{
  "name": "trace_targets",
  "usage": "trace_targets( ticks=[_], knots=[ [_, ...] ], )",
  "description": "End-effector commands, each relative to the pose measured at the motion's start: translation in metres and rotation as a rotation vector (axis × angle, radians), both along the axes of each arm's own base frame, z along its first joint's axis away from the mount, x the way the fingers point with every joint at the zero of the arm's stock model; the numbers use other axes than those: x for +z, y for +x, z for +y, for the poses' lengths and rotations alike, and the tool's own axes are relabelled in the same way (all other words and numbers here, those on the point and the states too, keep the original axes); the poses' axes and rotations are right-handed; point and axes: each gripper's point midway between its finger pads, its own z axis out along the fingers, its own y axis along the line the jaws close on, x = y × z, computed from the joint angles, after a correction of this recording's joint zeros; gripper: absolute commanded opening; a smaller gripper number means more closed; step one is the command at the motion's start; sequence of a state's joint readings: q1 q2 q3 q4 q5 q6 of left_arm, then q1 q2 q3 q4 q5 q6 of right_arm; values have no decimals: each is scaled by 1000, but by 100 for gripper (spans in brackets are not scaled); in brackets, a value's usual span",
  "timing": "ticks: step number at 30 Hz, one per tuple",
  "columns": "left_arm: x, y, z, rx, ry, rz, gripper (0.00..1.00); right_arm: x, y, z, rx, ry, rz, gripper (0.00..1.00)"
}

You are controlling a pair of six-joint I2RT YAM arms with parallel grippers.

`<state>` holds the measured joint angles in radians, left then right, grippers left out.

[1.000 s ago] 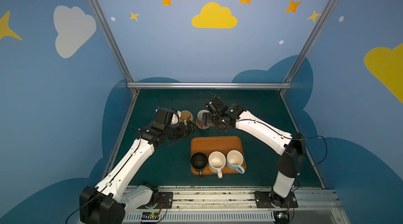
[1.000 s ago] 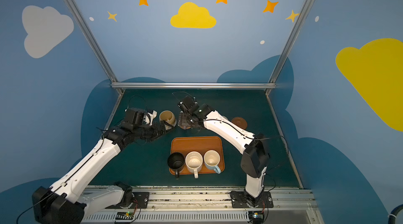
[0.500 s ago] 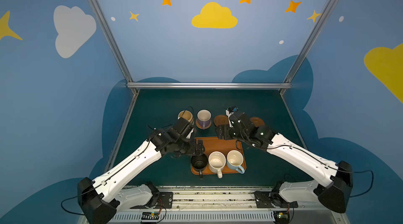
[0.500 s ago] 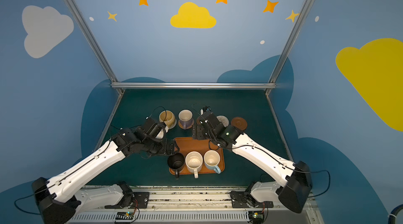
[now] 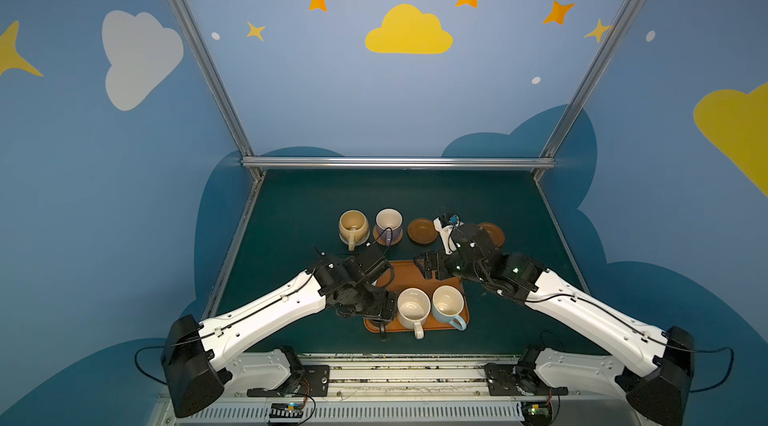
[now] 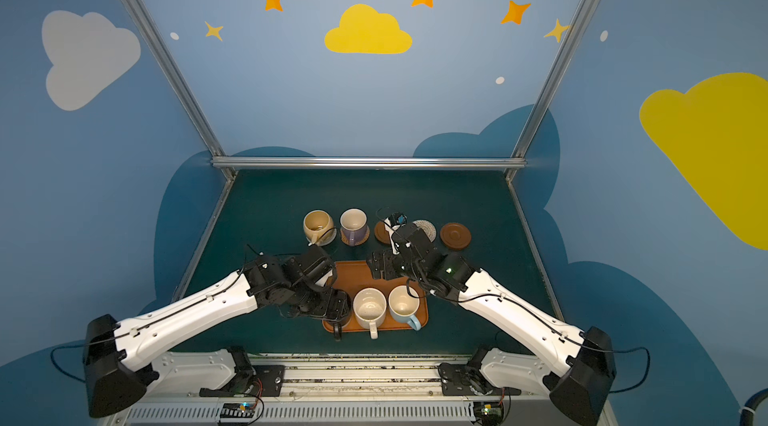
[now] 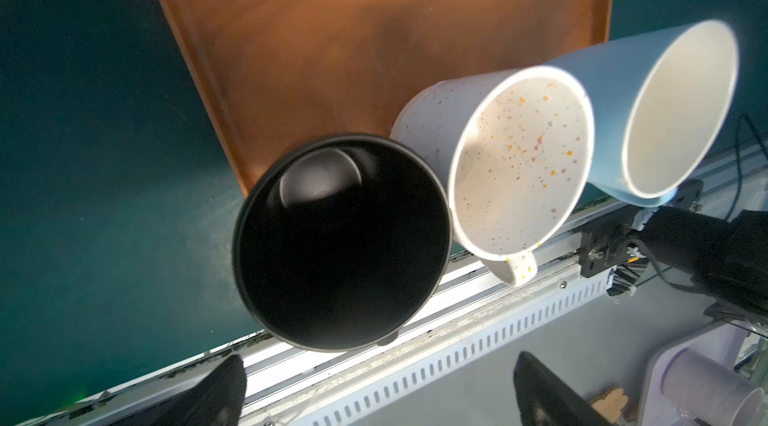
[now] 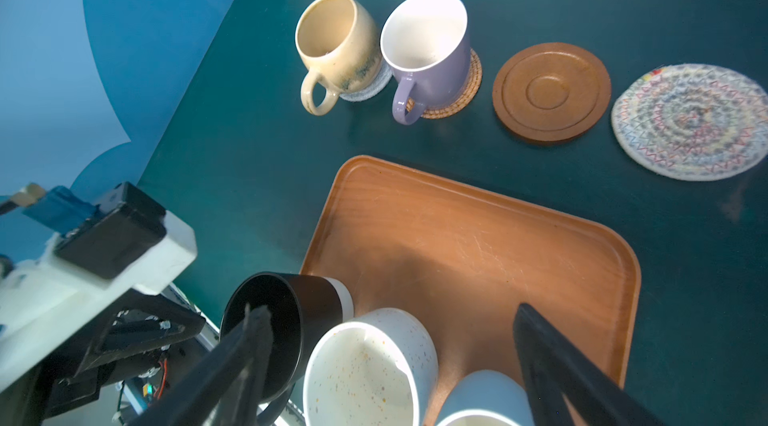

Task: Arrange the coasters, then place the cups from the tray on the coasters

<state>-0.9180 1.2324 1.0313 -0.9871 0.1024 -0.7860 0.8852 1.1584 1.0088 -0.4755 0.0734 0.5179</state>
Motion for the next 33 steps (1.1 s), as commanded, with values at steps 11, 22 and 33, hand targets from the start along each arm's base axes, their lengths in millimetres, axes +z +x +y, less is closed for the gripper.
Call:
trace_targets(
  ticks=[11, 22, 33],
  knots=[
    [-31, -12, -1, -3, 85, 51, 99, -29, -35, 9, 159, 11, 121, 90],
    [-49, -22, -9, -7, 116, 104, 71, -39, -36, -3, 111, 12, 120, 90],
    [-49, -21, -7, -21, 180, 84, 41, -37, -37, -6, 87, 31, 121, 89]
  ],
)
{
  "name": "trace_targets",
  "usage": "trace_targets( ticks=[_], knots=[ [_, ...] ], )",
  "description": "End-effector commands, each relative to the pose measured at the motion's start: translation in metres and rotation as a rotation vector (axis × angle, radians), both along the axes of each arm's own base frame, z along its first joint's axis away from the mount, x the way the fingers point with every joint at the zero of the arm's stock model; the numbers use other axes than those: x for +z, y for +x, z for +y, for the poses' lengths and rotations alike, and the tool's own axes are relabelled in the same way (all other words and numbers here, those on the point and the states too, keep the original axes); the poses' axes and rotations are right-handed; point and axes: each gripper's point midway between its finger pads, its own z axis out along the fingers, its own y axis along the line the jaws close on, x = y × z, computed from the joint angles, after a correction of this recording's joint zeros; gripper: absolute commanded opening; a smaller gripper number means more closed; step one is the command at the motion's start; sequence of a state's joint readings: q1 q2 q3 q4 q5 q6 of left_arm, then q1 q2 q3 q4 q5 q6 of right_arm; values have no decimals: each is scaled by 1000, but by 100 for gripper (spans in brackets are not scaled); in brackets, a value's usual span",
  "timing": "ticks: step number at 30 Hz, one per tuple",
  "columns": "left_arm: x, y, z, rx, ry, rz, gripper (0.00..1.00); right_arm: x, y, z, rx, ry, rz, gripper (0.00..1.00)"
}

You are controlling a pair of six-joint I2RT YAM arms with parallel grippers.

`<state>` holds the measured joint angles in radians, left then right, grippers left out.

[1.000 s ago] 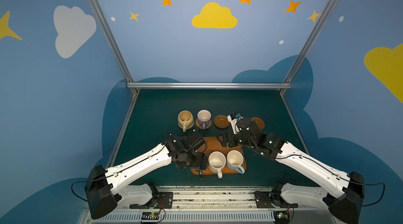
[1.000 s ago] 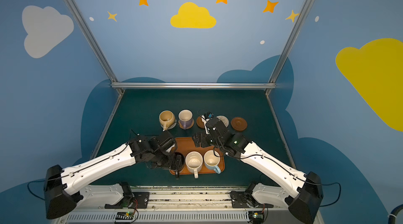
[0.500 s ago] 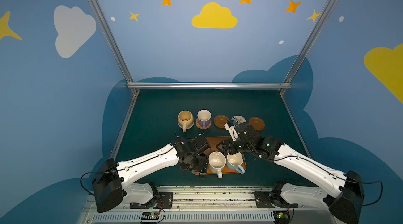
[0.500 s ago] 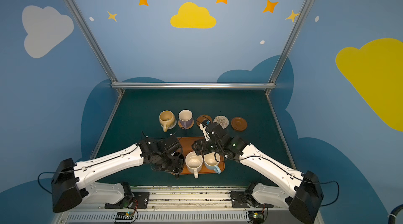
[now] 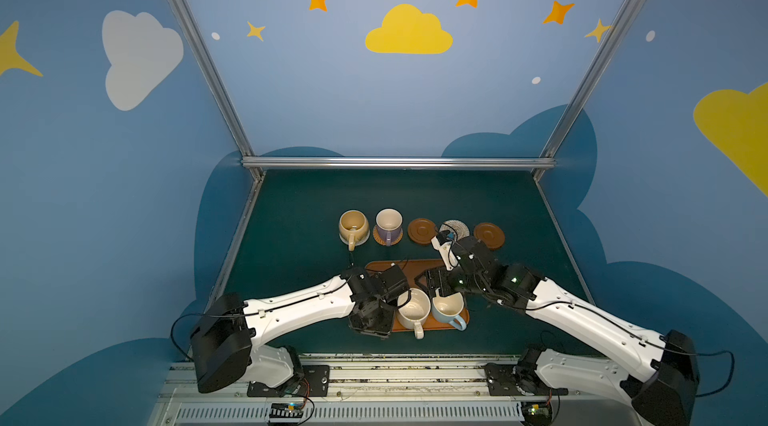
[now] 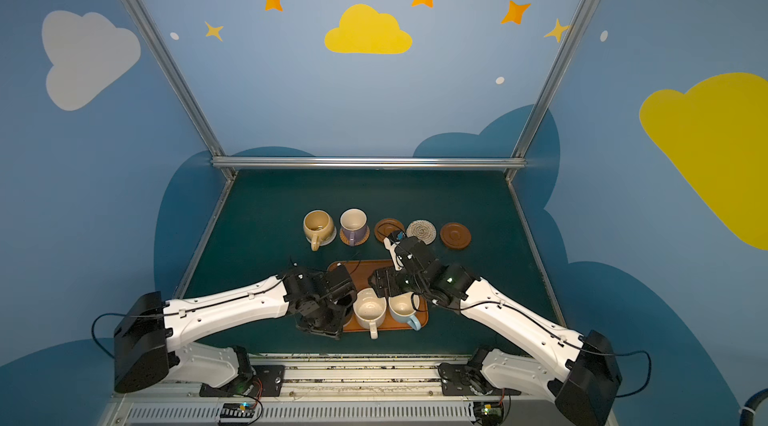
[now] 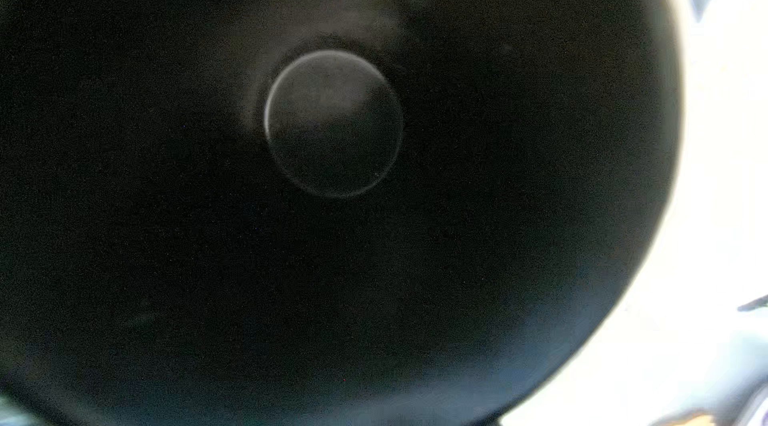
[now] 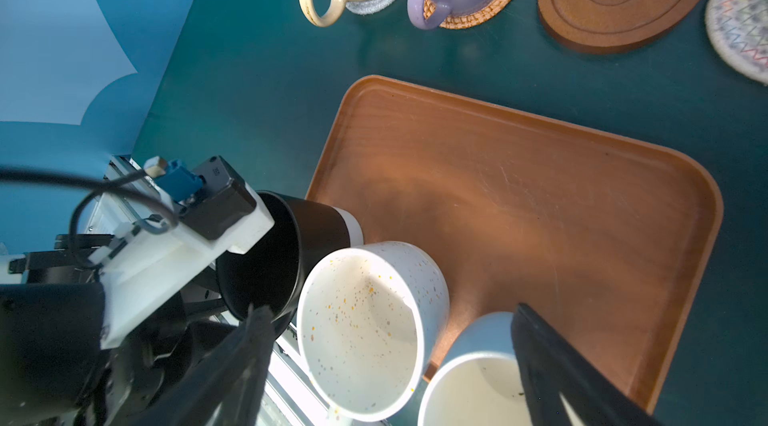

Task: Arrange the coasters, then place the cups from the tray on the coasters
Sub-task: 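Grasp the black mug with the left gripper while the right gripper hovers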

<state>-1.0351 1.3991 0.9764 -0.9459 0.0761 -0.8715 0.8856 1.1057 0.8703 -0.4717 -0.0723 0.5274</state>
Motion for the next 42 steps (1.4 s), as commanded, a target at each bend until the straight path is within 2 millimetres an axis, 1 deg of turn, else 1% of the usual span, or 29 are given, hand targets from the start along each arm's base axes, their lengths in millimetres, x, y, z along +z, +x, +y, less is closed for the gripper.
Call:
trace_targets(
  ticks=[1, 4, 6, 8, 12, 21, 25, 28, 30, 33, 38, 42],
  knots=[
    [6, 5, 2, 7, 19, -23, 39, 5, -1, -2, -16, 28, -13, 89],
    [8, 11, 5, 2, 38, -48, 35, 5, -1, -3, -16, 27, -15, 89],
    [11, 18, 7, -19, 67, -86, 32, 5, -1, -3, -14, 26, -14, 88],
    [13, 24, 5, -35, 73, -105, 32, 5, -1, -2, -12, 27, -14, 88],
    [10, 26, -2, -65, 51, -109, 32, 6, -1, -2, -12, 28, -13, 88],
    [7, 33, -2, -119, 58, -153, 29, 2, -2, -2, -14, 21, -10, 88],
    [9, 33, 0, -120, 62, -161, 21, 2, 0, -2, -16, 20, -17, 87],
    [13, 34, 2, -113, 60, -176, 17, 4, 1, 0, -12, 26, -20, 87],
    [15, 35, 4, -110, 66, -186, 12, 7, 1, 1, -8, 32, -22, 87],
    [17, 37, 6, -103, 76, -198, 8, 3, 0, 2, 3, 28, -27, 87],
    [20, 38, 8, -96, 78, -206, 3, -5, -1, 7, 27, 44, -20, 86],
    [31, 43, 13, -88, 81, -255, 3, -5, -1, 9, 28, 49, -14, 85]
  ],
)
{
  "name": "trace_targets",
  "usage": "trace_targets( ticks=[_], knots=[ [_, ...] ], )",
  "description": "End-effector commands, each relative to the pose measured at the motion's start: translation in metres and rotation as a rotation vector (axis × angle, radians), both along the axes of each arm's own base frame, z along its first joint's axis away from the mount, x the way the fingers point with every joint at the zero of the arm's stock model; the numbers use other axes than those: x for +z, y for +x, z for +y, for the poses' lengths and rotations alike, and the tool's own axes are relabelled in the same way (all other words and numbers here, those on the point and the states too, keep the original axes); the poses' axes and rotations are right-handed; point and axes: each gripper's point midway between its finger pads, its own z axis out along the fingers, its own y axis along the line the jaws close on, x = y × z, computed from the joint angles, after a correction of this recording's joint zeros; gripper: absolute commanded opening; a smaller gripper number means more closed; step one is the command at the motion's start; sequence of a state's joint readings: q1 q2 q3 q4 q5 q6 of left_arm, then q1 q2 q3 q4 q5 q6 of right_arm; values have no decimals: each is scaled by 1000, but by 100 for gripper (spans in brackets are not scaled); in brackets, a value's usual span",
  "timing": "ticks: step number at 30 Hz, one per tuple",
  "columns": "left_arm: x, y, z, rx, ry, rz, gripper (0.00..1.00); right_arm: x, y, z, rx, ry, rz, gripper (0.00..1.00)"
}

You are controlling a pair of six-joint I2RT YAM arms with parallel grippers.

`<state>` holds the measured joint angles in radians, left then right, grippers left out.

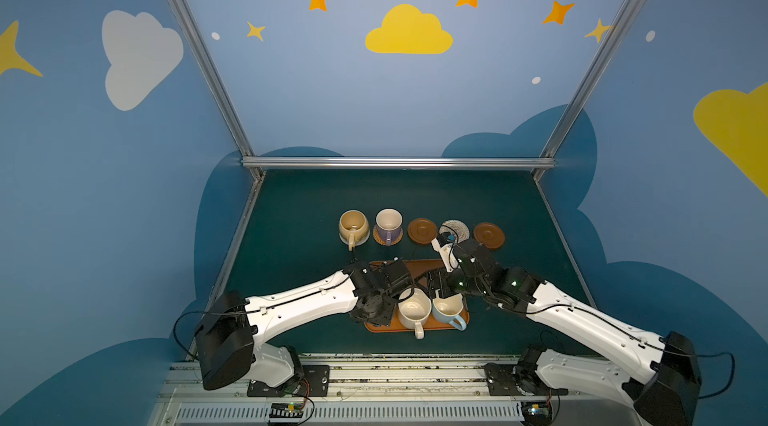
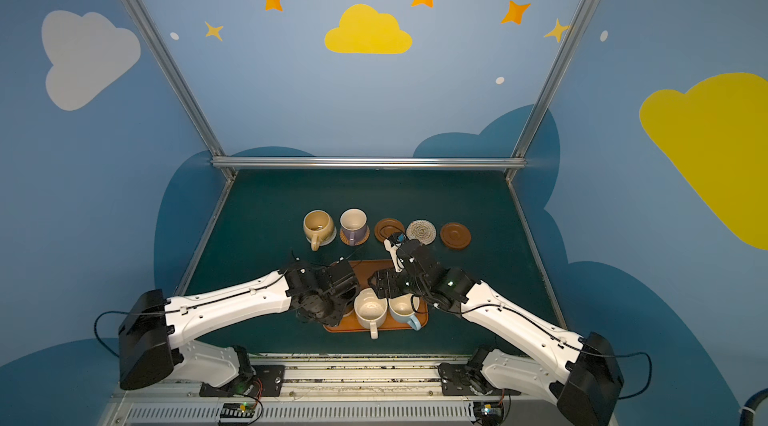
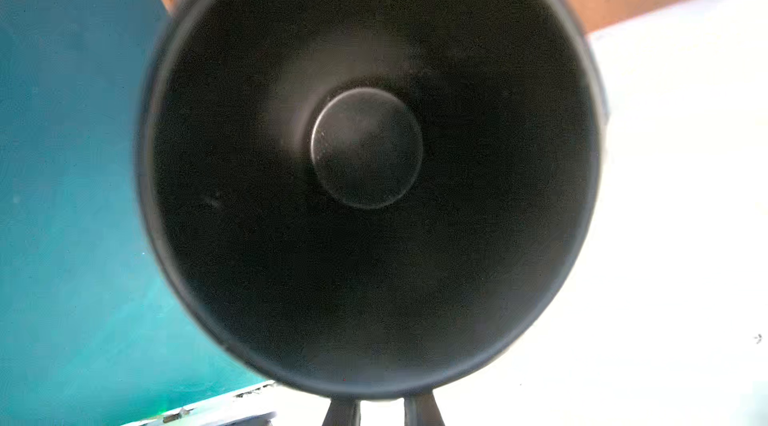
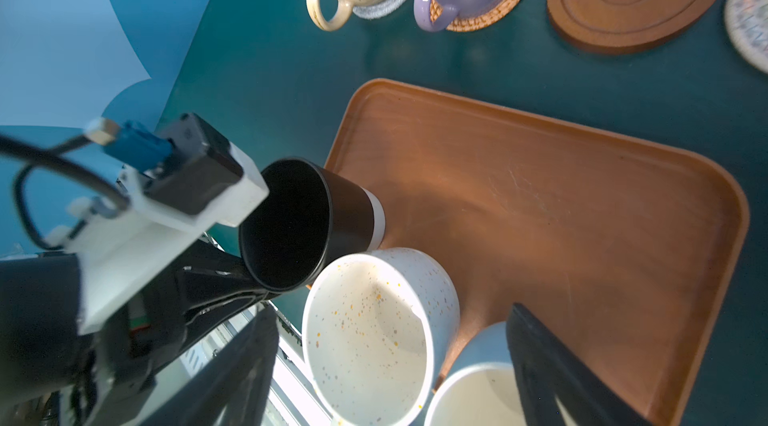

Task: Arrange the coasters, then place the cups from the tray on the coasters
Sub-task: 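Grasp the black mug with the left gripper while the right gripper hovers, then lift the black mug off the tray with the left gripper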

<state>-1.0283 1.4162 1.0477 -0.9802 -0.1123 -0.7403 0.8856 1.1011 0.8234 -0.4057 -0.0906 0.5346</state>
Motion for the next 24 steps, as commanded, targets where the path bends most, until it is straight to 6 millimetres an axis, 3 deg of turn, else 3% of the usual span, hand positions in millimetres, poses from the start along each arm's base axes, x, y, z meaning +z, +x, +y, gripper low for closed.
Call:
trace_targets(
  ticks=[1, 11, 24],
  knots=[
    [20, 10, 7, 13, -5, -80, 3, 3, 1, 6, 14, 24, -21, 85],
    [37, 17, 7, 38, -35, -136, 3, 16, 11, 18, 22, 54, -56, 85],
    [12, 5, -2, 12, -22, -21, 3, 16, 11, 13, 16, 36, -64, 85]
  ],
)
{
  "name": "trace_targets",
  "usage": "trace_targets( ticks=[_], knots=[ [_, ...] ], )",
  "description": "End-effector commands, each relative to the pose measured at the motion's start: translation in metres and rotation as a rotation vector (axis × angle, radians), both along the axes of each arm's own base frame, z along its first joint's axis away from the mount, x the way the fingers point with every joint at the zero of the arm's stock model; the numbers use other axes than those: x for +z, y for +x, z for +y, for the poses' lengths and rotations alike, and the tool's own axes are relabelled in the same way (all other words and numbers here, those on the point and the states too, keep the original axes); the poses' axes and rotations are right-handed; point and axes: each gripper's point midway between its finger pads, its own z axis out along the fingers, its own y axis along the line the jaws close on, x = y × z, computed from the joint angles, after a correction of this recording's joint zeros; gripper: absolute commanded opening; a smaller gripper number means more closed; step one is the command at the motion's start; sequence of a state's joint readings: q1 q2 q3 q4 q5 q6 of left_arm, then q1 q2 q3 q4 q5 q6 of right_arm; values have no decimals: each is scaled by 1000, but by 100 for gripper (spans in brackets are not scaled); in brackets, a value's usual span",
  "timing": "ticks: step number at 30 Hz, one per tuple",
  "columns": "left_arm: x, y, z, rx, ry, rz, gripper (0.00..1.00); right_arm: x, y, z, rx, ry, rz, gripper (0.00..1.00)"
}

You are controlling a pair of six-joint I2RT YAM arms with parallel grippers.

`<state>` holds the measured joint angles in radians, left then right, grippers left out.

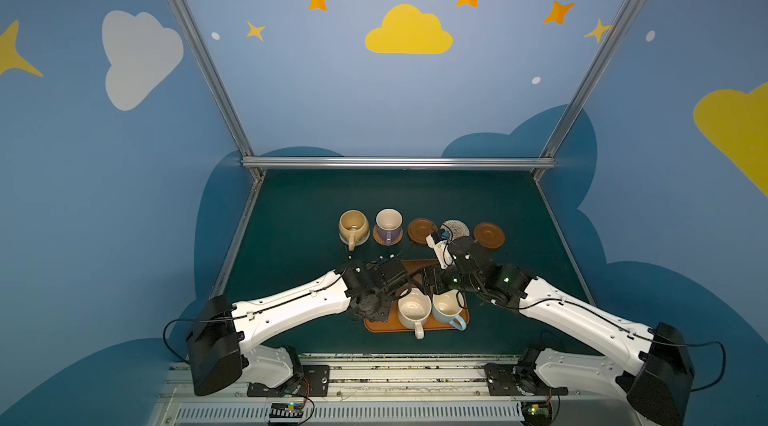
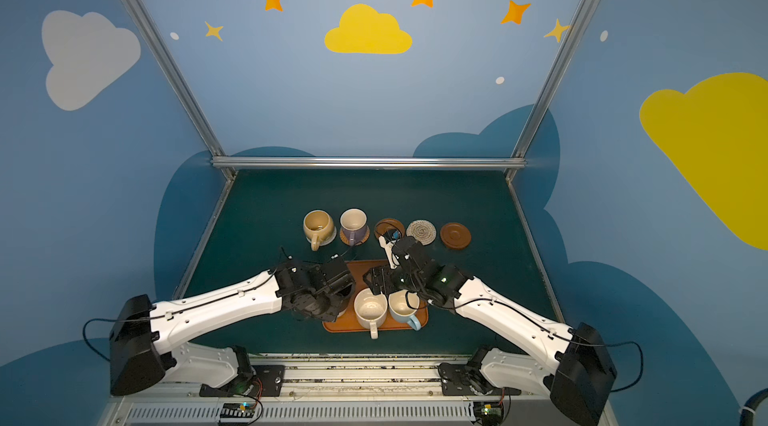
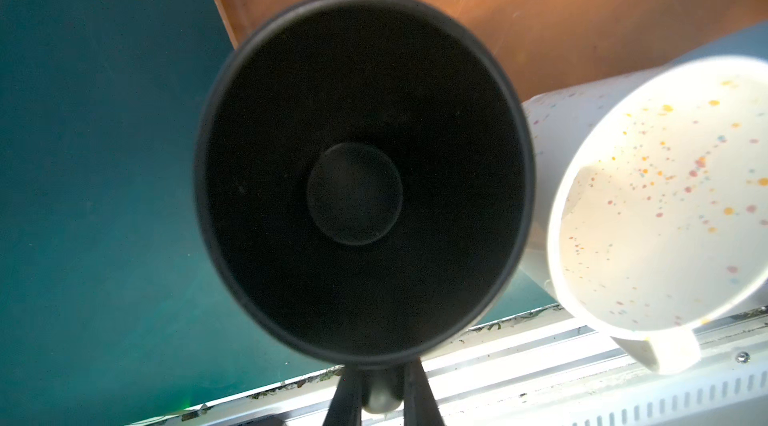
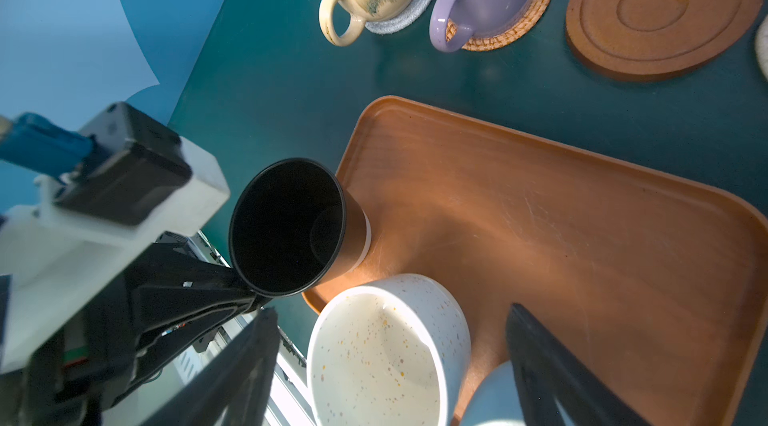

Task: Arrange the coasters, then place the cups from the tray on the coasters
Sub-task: 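Lift the black mug off the tray with the left gripper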

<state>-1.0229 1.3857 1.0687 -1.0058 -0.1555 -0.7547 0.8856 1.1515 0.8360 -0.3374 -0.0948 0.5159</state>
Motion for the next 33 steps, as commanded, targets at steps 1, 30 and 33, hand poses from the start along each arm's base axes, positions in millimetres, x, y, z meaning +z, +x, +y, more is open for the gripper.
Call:
trace_targets(
  ticks=[1, 30, 33],
  knots=[
    [-2, -3, -8, -19, -29, 34, 3, 13, 1, -1, -2, 15, -36, 85],
    [-24, 6, -2, -57, -2, 19, 39, 20, -15, 1, 69, 62, -35, 86],
    [-27, 8, -3, -81, -7, 2, 38, 19, -15, -2, 62, 53, -40, 86]
  ],
)
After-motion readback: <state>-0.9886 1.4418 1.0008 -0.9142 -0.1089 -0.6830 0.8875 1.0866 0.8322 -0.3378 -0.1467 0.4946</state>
